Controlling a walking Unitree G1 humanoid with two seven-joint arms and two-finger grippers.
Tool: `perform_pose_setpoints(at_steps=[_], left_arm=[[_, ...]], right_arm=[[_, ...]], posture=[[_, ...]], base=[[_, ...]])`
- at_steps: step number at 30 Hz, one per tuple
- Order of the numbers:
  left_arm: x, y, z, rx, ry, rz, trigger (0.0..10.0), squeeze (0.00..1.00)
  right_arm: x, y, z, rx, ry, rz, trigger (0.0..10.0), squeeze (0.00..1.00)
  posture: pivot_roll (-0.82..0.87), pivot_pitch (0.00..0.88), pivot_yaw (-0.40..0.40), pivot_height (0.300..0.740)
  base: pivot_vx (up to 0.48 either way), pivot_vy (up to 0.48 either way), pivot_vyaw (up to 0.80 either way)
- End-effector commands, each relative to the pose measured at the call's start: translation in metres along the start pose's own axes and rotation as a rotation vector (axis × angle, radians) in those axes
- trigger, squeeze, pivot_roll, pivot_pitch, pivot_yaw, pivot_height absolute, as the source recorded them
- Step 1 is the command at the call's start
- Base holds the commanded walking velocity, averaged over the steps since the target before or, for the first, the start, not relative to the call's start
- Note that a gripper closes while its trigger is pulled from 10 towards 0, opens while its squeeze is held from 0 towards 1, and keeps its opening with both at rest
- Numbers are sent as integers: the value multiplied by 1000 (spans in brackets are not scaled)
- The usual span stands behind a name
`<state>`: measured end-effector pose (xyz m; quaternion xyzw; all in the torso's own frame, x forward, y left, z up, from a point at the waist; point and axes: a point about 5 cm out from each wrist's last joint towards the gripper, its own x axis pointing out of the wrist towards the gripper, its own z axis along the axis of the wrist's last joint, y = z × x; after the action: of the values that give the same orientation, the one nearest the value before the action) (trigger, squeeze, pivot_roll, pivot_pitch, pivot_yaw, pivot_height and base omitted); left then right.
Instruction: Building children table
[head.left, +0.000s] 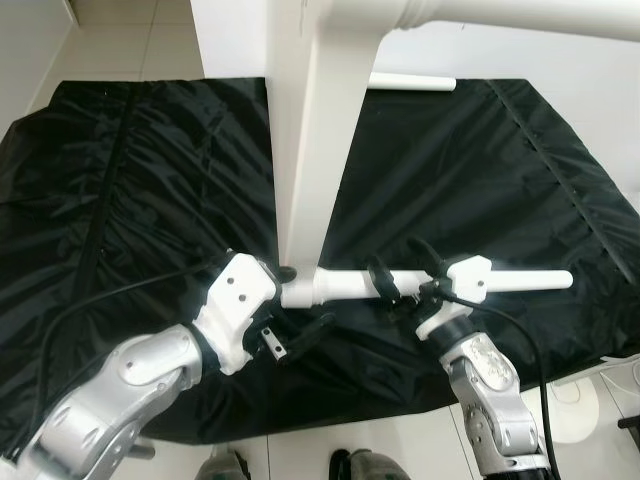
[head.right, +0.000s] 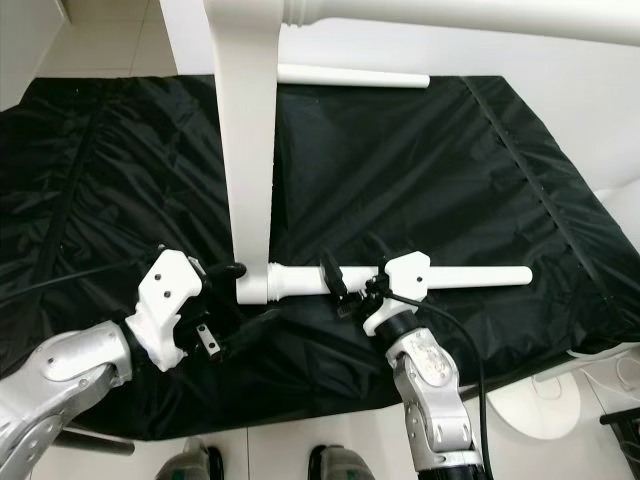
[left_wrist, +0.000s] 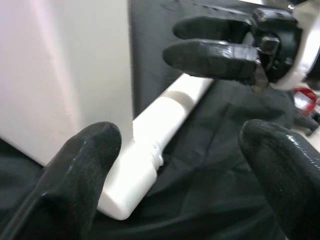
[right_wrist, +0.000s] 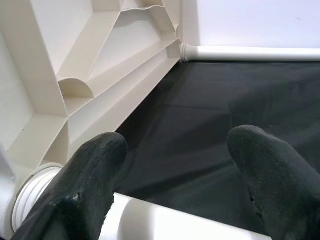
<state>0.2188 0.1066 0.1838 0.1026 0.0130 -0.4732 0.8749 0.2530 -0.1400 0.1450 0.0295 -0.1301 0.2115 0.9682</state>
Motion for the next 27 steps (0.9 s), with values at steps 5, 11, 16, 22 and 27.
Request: perform_pose_setpoints(at_steps=[5, 11, 16, 22, 27], left_arm=[[11, 32, -3, 33, 8, 203, 10000, 0], [-10, 9, -4, -9, 2, 7, 10000, 0], [-26, -1, -8, -30, 36, -91, 10000, 0], [-31, 4, -11, -12, 59, -53, 10000, 0], [-38, 13, -16, 6, 111, 10, 10000, 0]], right_arm=[[-1, 0, -2, -11, 4, -13, 10000, 0], [-8, -3, -2, -21, 17, -24, 10000, 0], [-11, -4, -4, -24, 26, -29, 10000, 0], [-9, -6, -4, -24, 27, -33, 10000, 0], [-5, -10, -3, -32, 22, -38, 10000, 0]], posture=[[-28, 122, -8, 740], [-30, 129, -3, 740], [-18, 135, -10, 740], [-9, 137, -18, 740], [1, 141, -28, 740]], base=[[0, 0, 0], [0, 0, 0], [0, 0, 0], [0, 0, 0], [0, 0, 0]])
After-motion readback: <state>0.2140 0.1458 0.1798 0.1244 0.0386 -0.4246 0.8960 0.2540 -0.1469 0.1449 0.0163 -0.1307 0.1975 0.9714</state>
